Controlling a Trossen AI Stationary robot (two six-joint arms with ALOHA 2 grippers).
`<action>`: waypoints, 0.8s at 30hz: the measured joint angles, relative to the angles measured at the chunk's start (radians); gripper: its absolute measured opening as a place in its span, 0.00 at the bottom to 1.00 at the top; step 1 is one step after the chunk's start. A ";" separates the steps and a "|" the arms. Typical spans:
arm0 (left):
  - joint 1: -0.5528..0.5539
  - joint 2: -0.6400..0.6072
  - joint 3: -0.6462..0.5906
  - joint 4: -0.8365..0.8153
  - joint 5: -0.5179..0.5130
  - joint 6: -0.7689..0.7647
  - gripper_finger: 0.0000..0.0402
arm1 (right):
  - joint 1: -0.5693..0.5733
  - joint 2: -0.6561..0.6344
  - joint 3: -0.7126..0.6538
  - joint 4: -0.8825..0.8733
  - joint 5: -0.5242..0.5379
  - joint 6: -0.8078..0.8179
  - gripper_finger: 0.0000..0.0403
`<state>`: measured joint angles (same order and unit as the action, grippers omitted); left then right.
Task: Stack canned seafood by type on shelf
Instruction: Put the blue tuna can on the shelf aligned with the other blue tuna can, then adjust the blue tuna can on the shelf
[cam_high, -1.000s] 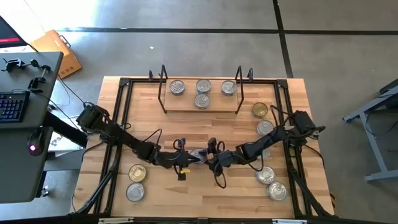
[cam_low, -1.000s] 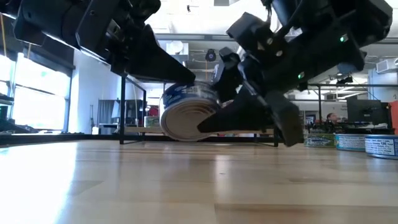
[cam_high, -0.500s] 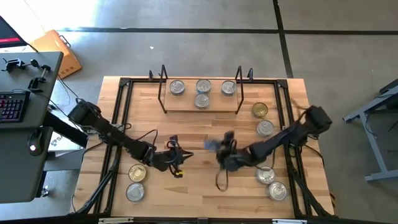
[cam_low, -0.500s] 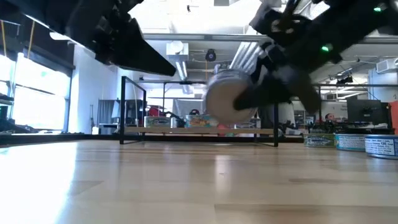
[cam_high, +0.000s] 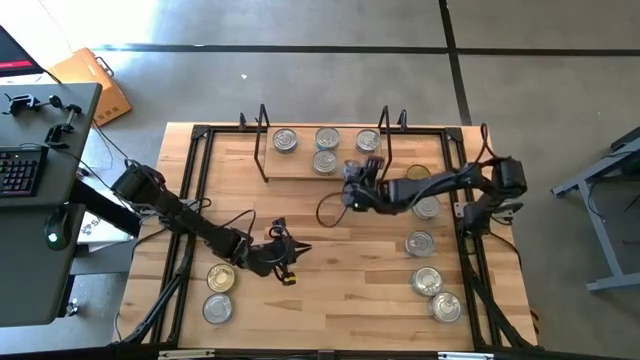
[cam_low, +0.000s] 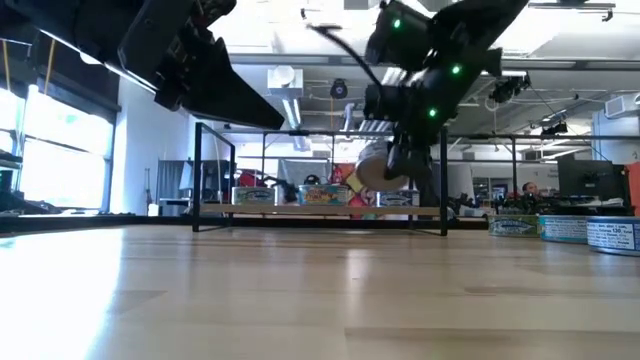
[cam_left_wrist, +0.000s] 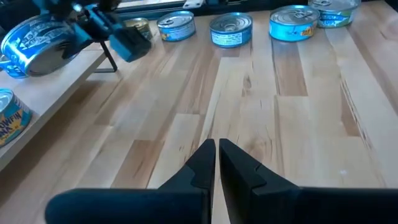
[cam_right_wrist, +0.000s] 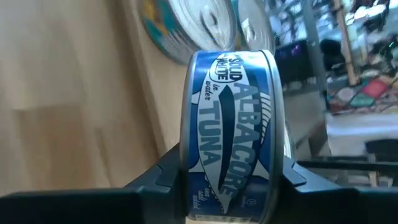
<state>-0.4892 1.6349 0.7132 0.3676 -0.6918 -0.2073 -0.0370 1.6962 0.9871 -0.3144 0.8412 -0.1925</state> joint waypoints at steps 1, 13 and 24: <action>-0.001 0.000 0.000 0.001 0.000 0.000 0.03 | -0.020 0.000 0.000 -0.004 -0.028 -0.004 0.29; -0.002 0.000 0.000 0.004 0.000 0.001 0.03 | -0.101 0.000 0.000 -0.085 -0.138 -0.018 0.51; -0.002 0.000 0.000 0.003 0.000 0.001 0.03 | -0.098 -0.049 0.000 -0.092 -0.136 -0.013 0.61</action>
<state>-0.4915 1.6352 0.7132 0.3708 -0.6918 -0.2068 -0.1352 1.6469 0.9874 -0.4068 0.7057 -0.2054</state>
